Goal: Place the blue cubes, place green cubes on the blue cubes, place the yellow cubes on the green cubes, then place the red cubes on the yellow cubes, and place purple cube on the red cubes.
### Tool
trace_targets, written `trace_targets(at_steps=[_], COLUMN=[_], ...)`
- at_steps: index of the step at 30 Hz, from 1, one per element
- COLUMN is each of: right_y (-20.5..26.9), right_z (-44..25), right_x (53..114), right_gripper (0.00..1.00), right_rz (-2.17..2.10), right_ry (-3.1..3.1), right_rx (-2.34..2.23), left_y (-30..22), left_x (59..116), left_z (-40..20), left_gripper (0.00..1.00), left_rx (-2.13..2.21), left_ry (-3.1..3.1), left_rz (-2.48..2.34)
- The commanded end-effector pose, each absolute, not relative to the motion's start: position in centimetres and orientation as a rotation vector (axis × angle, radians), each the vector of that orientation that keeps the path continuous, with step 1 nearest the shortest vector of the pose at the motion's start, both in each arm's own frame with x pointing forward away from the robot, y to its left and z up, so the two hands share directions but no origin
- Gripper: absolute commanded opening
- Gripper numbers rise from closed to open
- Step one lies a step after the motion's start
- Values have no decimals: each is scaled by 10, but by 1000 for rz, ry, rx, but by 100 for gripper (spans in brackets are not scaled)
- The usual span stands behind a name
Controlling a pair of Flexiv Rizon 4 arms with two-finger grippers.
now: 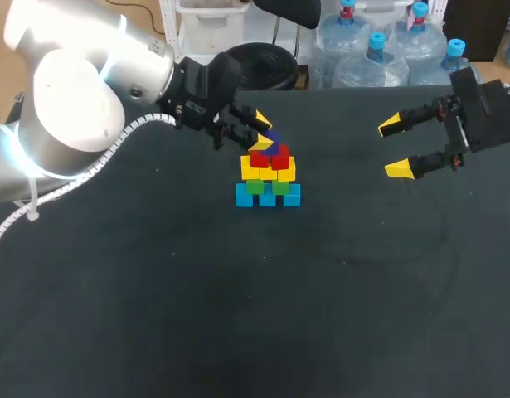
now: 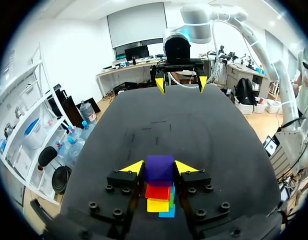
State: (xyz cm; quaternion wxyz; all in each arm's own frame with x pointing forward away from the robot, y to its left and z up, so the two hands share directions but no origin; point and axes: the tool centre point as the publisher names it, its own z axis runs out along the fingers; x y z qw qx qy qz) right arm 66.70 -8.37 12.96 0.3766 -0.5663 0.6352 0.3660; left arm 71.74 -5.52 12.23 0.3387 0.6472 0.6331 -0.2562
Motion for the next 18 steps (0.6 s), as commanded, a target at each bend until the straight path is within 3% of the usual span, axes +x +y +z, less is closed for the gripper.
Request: trace_targets(at_steps=[1,4,10,18], right_y=[-83,-83,-83,-83], right_z=[129,129,129,129], right_x=[667,667,667,667], right_gripper=[100,100,100,100], right_rz=[935,935,935,935], right_ry=[1624,1624,1624,1624], right_rx=[-1448,-1448,-1448,-1448], left_y=[-56,-56,-56,-55], left_x=[720,720,721,722], left_z=[122,122,122,123], left_gripper=[17,20,39,44], left_rx=[1691,1691,1690,1690], left_ry=[1651,1651,1654,1655], left_rz=[-671,-671,-672,-670])
